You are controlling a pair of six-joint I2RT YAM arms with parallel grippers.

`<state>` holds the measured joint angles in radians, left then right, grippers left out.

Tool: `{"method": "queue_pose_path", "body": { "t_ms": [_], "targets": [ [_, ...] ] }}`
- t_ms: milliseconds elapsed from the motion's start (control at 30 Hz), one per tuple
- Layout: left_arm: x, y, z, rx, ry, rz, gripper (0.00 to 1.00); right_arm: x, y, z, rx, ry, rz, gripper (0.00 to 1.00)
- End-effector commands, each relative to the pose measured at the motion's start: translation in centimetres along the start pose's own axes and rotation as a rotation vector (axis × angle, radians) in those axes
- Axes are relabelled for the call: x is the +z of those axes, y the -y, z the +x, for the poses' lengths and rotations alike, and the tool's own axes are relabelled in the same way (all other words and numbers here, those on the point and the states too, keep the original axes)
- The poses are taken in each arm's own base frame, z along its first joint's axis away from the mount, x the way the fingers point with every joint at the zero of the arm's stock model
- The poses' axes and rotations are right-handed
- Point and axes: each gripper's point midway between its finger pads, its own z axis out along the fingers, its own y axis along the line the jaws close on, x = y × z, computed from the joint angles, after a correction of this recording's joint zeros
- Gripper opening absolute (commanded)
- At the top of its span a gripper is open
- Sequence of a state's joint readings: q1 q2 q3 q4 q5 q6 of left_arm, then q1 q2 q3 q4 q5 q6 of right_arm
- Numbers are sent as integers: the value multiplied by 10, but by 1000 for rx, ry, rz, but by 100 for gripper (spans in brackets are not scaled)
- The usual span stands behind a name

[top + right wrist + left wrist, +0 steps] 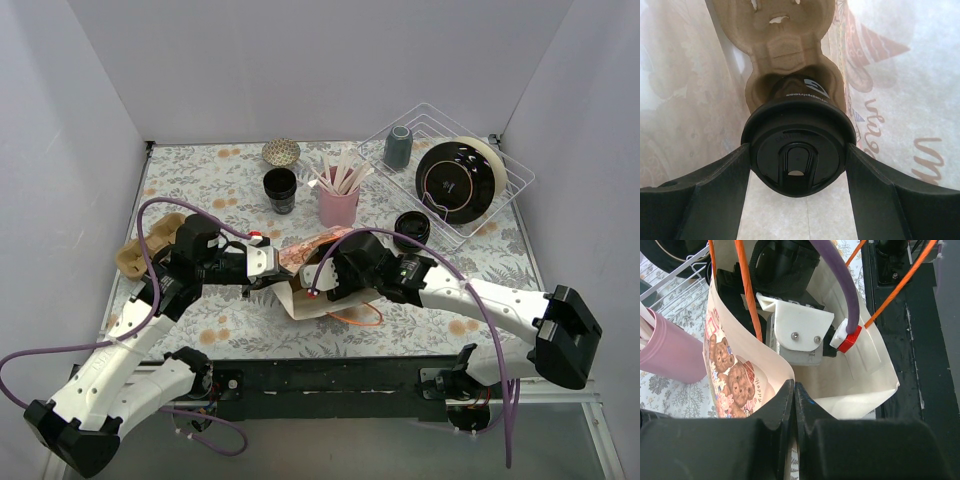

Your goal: Pack the takeout coffee

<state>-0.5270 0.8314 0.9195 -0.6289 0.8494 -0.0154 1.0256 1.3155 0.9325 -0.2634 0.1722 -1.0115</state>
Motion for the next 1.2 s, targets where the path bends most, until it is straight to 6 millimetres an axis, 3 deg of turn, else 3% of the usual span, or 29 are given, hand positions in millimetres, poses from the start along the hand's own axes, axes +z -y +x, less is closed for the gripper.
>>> {"method": "queue_pose_path", "body": {
  "t_ms": [0,400,500,633,800,900,1000,1167],
  "targets": [
    [0,22,-13,-13,64,105,0,7,19,0,0,30,79,1],
    [0,32,-14,-49,86,148,0,22,10,-5,-29,87,40,1],
    [1,33,-13,-52,90,154,0,14,22,-16,-31,119,61,1],
    [3,40,-18,-58,123,199,0,-14,37,-24,-29,137,109,1],
    [12,59,-17,-72,159,308,0,-34,13,-17,-13,106,31,1],
    [14,68,-13,-81,146,338,0,-45,5,-23,0,133,1,1],
    [14,78,-1,-94,105,356,0,-44,-5,-19,5,118,-33,1],
    [19,66,-6,-66,109,328,0,-33,-4,-24,-31,147,-11,1]
  ]
}}
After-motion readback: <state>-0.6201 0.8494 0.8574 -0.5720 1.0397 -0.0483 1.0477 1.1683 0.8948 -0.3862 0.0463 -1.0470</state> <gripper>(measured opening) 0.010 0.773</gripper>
